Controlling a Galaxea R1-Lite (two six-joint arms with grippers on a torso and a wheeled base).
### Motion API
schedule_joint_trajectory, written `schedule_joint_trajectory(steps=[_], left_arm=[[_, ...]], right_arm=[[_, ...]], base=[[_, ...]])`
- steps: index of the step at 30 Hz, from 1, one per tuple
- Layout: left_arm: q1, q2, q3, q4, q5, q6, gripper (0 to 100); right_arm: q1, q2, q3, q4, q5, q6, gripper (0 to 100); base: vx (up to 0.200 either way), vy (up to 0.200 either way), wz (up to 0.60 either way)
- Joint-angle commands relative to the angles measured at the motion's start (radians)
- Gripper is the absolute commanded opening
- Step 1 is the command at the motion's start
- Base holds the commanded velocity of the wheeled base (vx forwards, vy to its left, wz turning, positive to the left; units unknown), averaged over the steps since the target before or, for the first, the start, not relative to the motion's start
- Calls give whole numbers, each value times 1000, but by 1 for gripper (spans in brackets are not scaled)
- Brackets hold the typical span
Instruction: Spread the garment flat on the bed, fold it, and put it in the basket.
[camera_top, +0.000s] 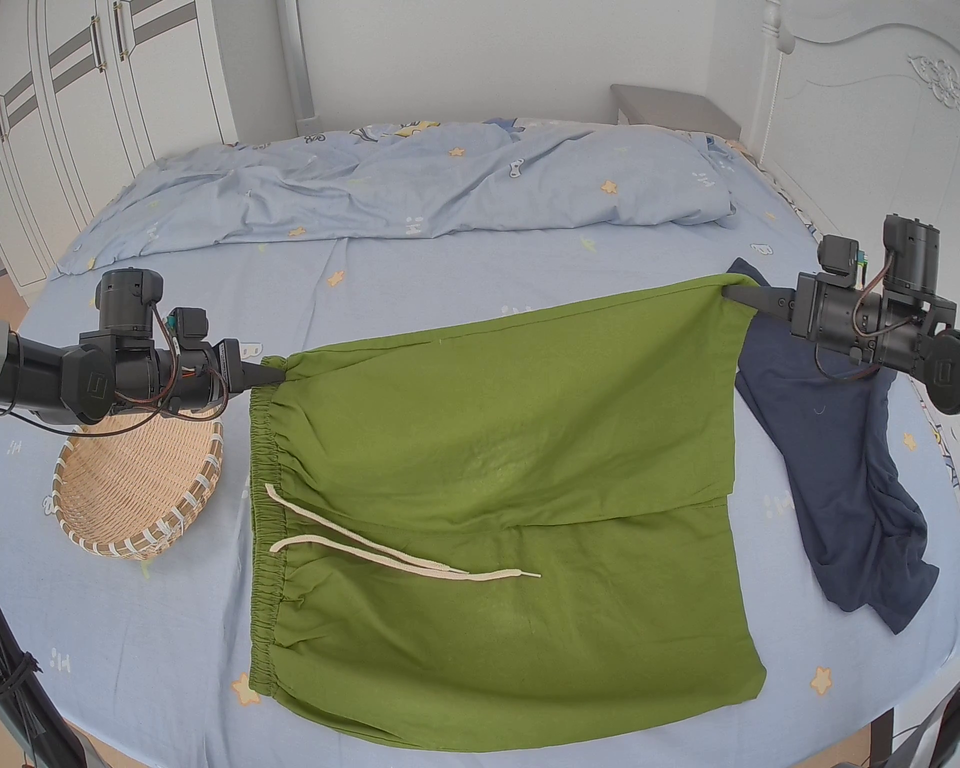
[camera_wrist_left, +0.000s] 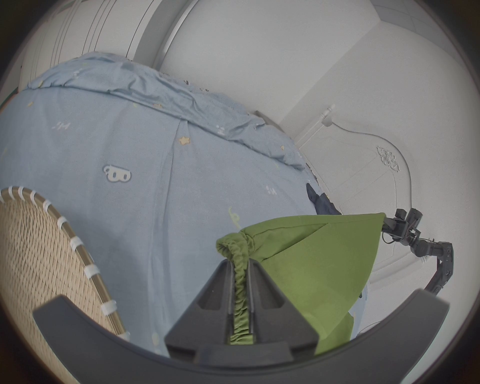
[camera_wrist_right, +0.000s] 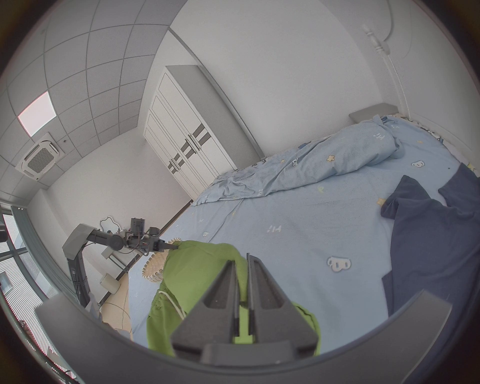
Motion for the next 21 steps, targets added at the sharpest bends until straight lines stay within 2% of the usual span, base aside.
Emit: schedule_joint_trajectory(steps=[1,8,17,21], left_arm=[[2,34,7,-69,1,-20,0],[7,72,13,-204,4,-69,0],[20,146,2,-290,8,-70,0],[25,177,-10,-327,8,-80,0]], right_arm=[[-21,154,-113,1,0,1,0],[-30,283,-233,4,0,7,0],[-28,382,-340,25,-3,11,0],[-33,424,-379,33,-24,11,0]], base=[[0,0,0],[0,0,0],[0,0,0],[0,0,0]])
